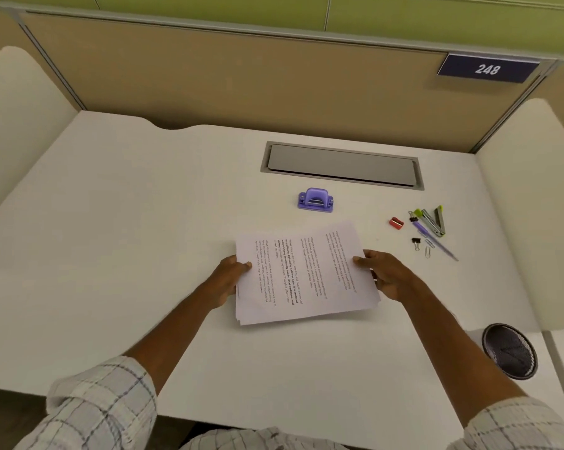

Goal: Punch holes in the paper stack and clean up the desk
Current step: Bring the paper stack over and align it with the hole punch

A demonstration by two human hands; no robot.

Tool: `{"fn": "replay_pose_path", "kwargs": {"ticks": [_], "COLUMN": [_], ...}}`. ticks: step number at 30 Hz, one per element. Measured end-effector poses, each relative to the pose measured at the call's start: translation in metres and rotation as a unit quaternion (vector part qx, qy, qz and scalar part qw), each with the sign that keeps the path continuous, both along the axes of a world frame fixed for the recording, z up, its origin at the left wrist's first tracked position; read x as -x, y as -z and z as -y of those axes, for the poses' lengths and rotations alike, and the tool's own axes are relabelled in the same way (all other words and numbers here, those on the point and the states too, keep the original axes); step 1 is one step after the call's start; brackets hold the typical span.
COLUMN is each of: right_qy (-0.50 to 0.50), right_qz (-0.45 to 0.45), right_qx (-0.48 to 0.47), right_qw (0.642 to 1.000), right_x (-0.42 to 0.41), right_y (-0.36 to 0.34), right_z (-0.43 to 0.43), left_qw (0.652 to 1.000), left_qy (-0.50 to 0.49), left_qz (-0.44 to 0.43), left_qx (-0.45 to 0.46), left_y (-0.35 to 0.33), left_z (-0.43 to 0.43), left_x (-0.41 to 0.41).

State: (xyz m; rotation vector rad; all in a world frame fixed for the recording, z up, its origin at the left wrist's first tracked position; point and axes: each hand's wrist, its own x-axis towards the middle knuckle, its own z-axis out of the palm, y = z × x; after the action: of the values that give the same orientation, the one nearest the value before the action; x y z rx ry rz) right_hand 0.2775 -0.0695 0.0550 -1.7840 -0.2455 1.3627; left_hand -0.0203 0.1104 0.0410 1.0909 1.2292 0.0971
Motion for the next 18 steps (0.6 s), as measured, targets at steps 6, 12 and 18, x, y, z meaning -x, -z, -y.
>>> {"fn": "replay_pose_path", "kwargs": {"ticks": [6, 12, 18], "right_qy": [0.054, 0.111, 0.147], "right_qz": [0.038, 0.056, 0.058], "right_qx": [0.046, 0.064, 0.054], "right_qw": [0.997, 0.990, 0.986], "right_x": [-0.009, -0.023, -0.034], "right_y": [0.010, 0.012, 0.014], "right_z": [-0.010, -0.024, -0.037], "left_qw": [1.000, 0.999, 0.999], "left_qy": [0.012, 0.018, 0.013], "left_qz": [-0.025, -0.040, -0.044], "left_qx": [-0.005, -0.003, -0.014], "left_y": [0.002, 0.001, 0.005], "left_z": [-0.022, -0.052, -0.073], "left_x": [-0.021, -0.046, -0.074]}}
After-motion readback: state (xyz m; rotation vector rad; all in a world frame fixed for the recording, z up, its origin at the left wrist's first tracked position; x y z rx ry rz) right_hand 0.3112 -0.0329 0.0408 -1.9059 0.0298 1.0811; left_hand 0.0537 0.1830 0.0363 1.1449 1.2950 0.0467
